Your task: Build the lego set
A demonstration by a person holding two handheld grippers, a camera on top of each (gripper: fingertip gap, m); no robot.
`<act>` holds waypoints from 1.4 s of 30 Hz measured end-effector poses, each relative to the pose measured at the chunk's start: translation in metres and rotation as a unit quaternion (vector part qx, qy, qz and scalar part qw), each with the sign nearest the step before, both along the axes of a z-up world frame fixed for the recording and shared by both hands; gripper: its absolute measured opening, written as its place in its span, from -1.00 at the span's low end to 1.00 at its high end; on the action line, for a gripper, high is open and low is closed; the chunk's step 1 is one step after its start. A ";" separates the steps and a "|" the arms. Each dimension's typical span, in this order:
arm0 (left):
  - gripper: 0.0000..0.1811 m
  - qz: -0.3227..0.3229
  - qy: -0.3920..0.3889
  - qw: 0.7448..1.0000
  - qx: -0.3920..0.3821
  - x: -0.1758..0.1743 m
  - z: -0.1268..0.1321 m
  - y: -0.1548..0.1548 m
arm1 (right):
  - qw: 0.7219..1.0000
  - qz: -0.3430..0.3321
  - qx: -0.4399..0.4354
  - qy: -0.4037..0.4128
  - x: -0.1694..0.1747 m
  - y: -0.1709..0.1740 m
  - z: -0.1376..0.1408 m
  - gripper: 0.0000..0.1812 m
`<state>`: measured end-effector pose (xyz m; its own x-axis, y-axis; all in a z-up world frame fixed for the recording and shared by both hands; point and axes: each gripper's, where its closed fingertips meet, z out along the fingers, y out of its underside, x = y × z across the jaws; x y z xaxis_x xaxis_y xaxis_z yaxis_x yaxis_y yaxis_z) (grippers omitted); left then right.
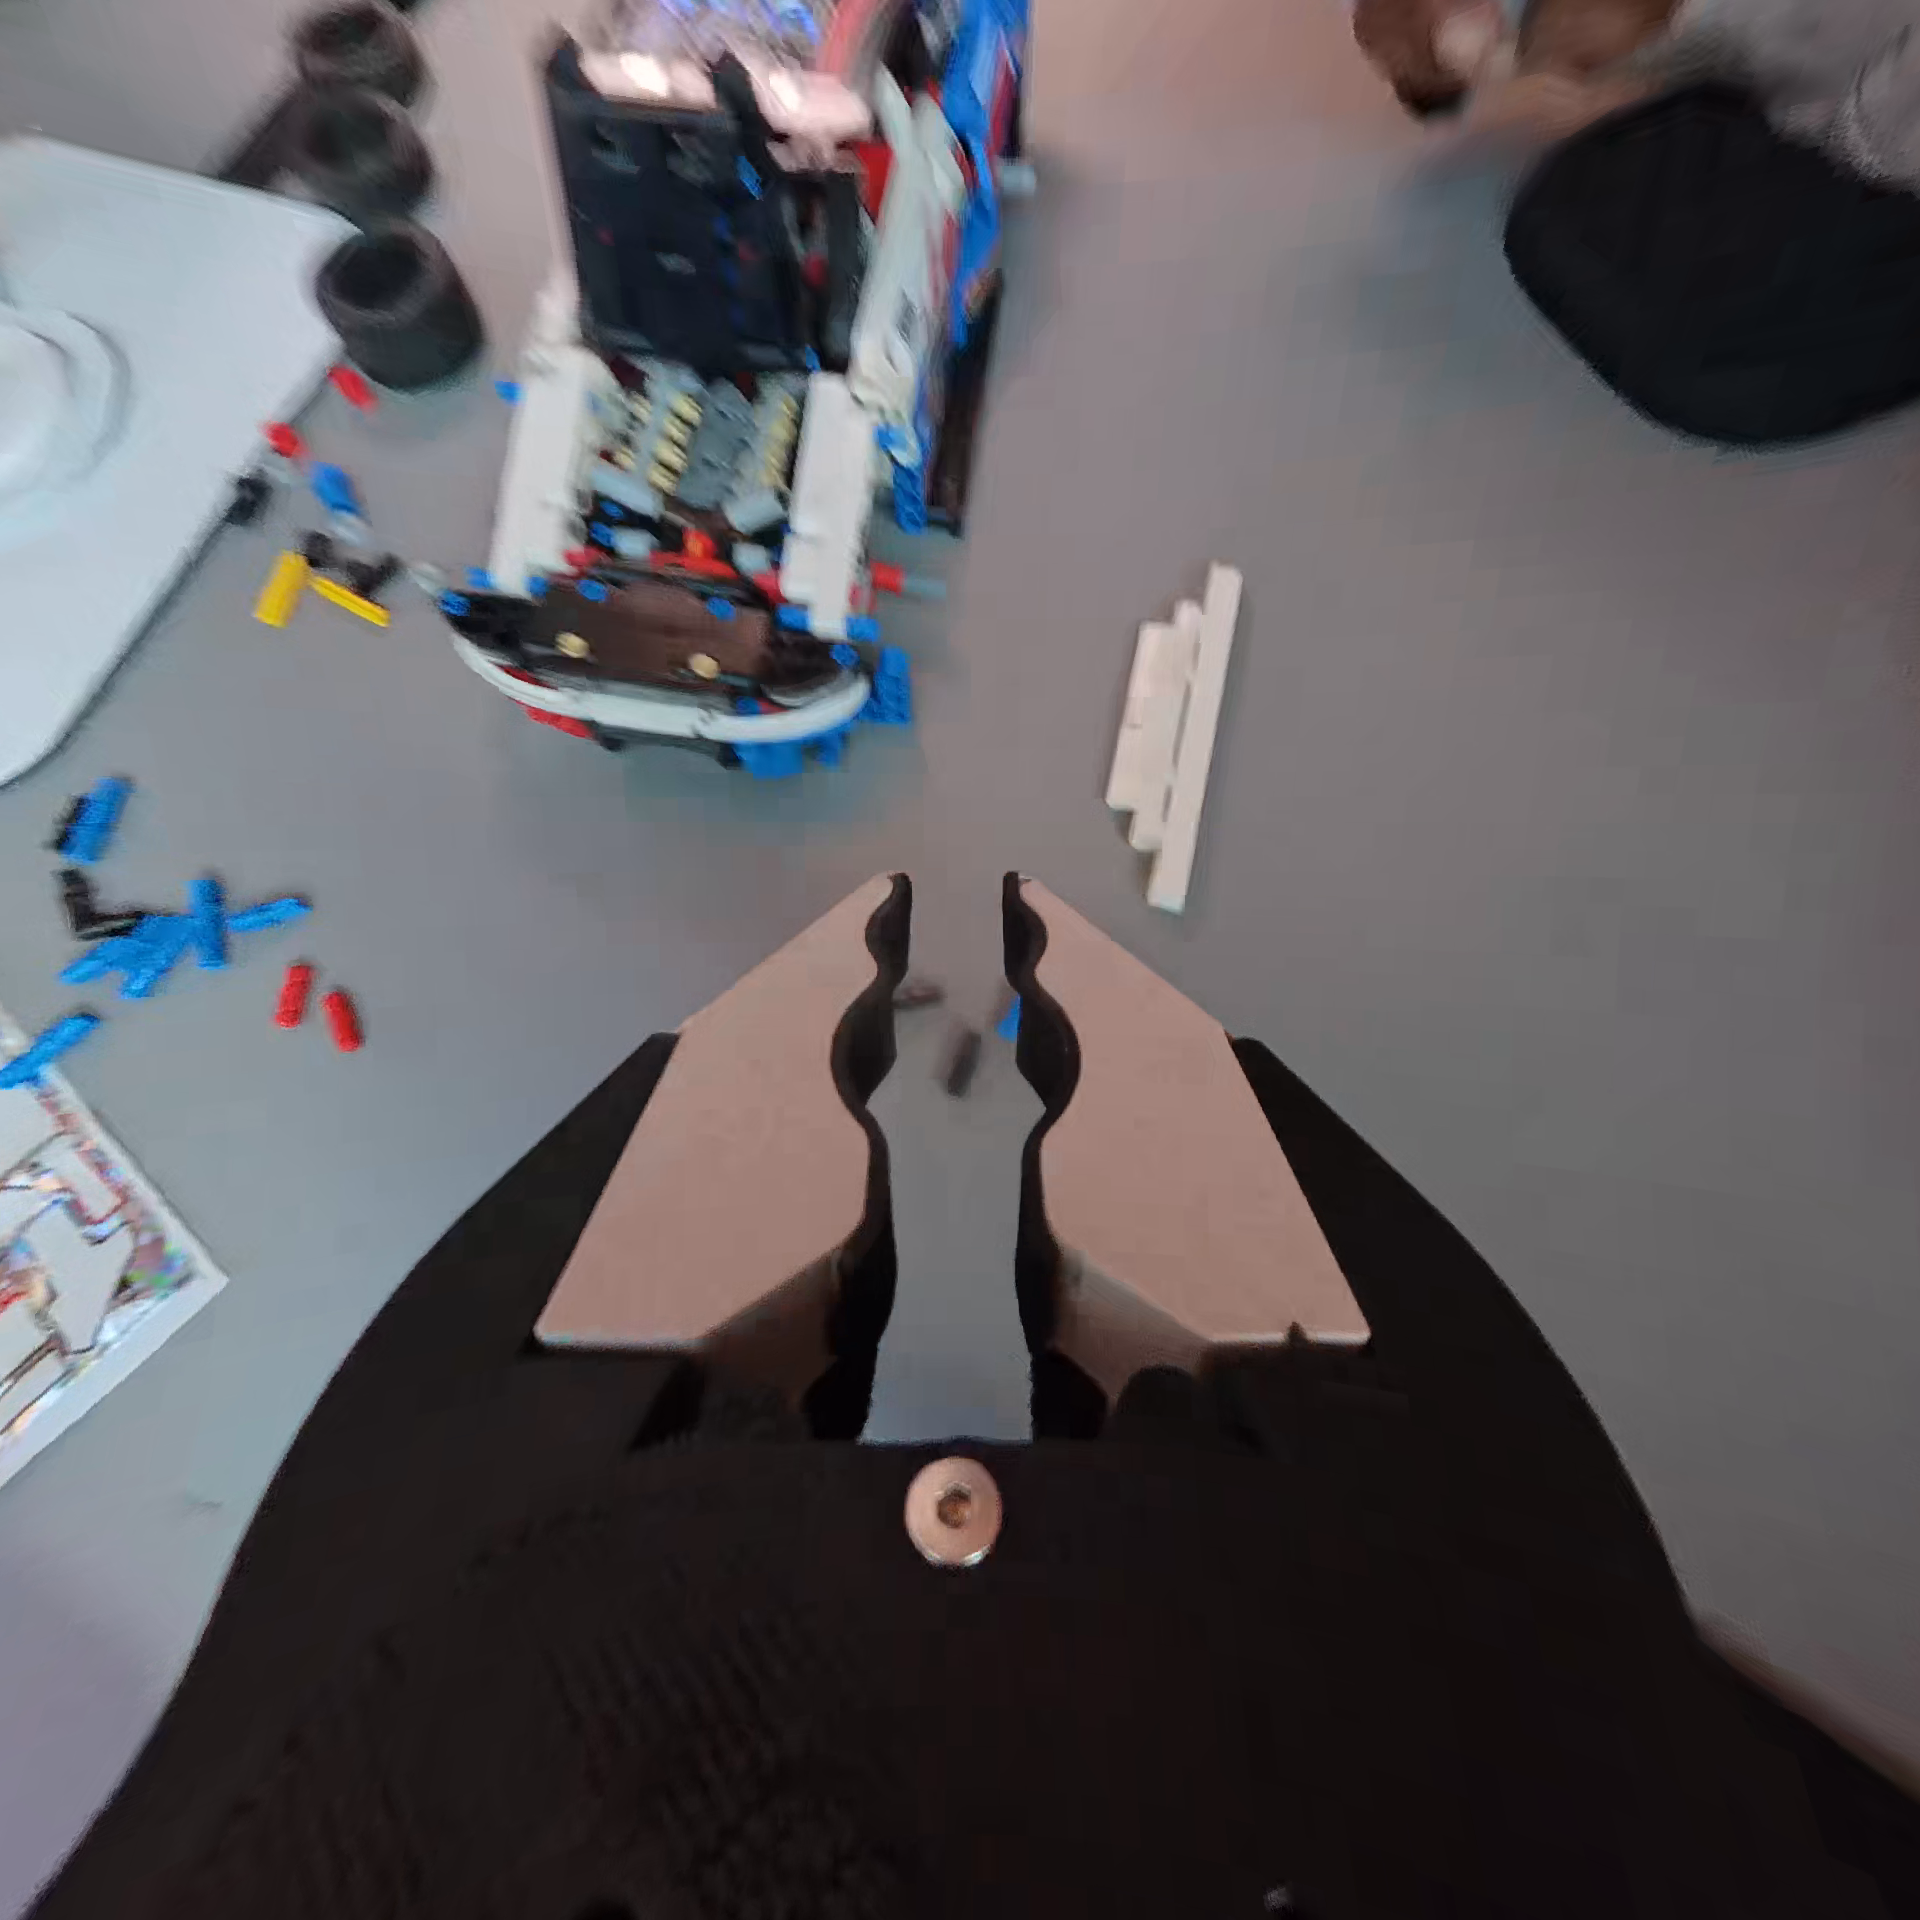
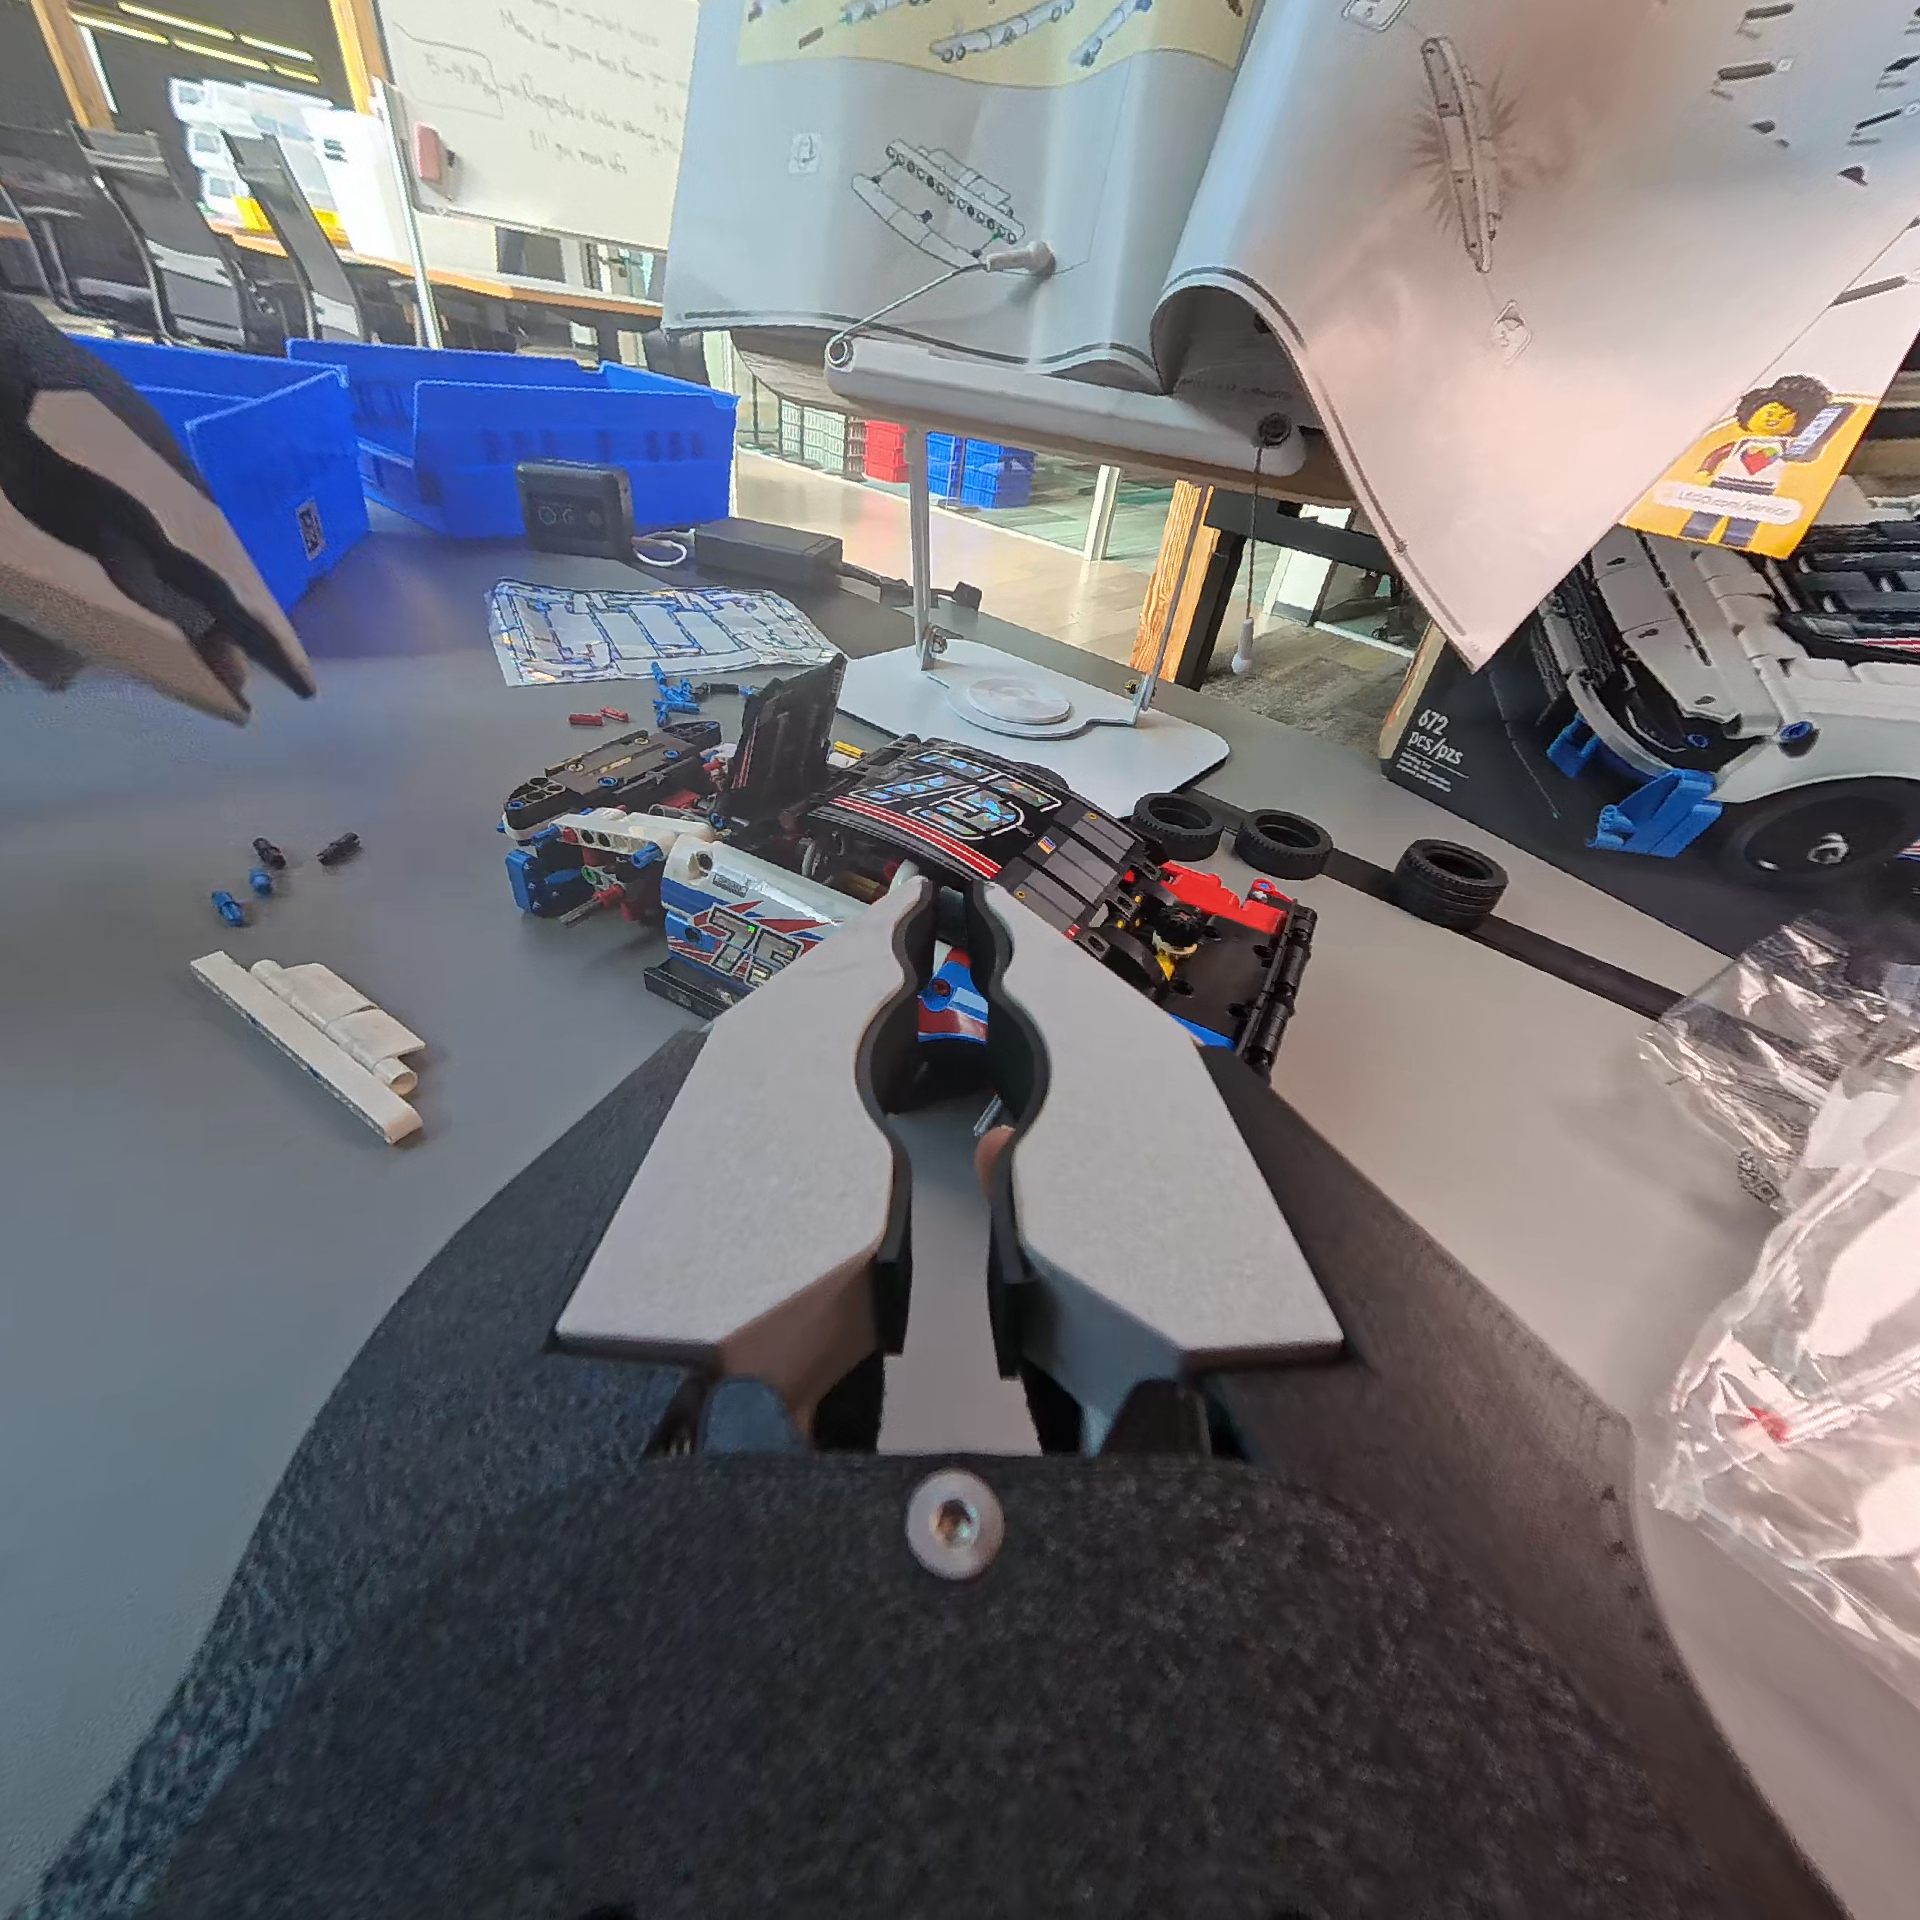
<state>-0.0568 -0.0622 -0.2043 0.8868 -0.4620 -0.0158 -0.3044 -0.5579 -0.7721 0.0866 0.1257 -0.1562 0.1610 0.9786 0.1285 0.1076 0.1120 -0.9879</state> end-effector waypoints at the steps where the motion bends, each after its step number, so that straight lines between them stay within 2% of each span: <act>1: -0.82 0.037 -0.018 0.998 0.049 -0.010 0.014 0.007 | 1.000 0.001 0.003 -0.002 -0.001 -0.001 -0.001 -0.98; 3: -0.80 0.124 -0.054 0.980 0.145 -0.036 0.037 0.016 | 1.000 0.000 0.007 -0.004 -0.001 -0.001 -0.002 -0.98; 5: -0.79 0.200 -0.079 0.951 0.224 -0.063 0.052 0.017 | 1.000 0.000 0.008 -0.006 -0.001 0.000 -0.002 -0.98; 7: -0.78 0.241 -0.082 0.930 0.265 -0.081 0.056 0.014 | 1.000 0.001 0.005 -0.004 -0.001 0.001 -0.002 -0.98; 9: -0.77 0.257 -0.065 0.924 0.275 -0.091 0.053 0.014 | 1.000 0.004 0.006 -0.001 0.000 0.000 0.001 -0.97; 12: -0.75 0.269 -0.039 0.927 0.259 -0.098 0.041 0.019 | 1.000 0.013 0.018 0.006 0.002 -0.004 0.007 -0.97; 15: -0.76 0.274 -0.022 0.937 0.216 -0.102 0.017 0.028 | 0.999 0.020 0.032 0.010 0.003 -0.008 0.013 -0.97; 19: -0.82 0.311 0.006 0.940 0.139 -0.126 -0.011 0.045 | 0.998 0.031 0.044 0.010 0.003 -0.014 0.016 -0.97; 20: -0.82 0.315 0.010 0.944 0.099 -0.132 -0.022 0.048 | 0.998 0.035 0.045 0.010 0.003 -0.016 0.017 -0.97; 22: -0.72 0.310 0.019 0.950 0.036 -0.138 -0.041 0.051 | 0.998 0.038 0.051 0.010 0.003 -0.019 0.018 -0.97; 24: -0.70 0.296 0.031 0.954 0.028 -0.139 -0.043 0.056 | 0.998 0.037 0.055 0.002 0.002 -0.018 0.014 -0.97; 34: -0.98 0.243 0.101 0.964 -0.021 -0.146 -0.053 0.058 | 0.998 0.022 0.053 -0.010 0.005 -0.010 0.008 -0.97; 37: -0.98 0.219 0.117 0.968 -0.026 -0.145 -0.053 0.059 | 0.999 0.022 0.047 -0.008 0.006 -0.009 0.008 -0.97; 39: -0.98 0.181 0.079 0.980 -0.021 -0.127 -0.050 0.058 | 0.999 0.023 0.048 -0.011 0.005 -0.009 0.007 -0.97; 42: -0.99 0.026 -0.004 0.999 -0.029 -0.055 -0.032 0.038 | 0.998 0.027 0.054 -0.011 0.005 -0.012 0.008 -0.97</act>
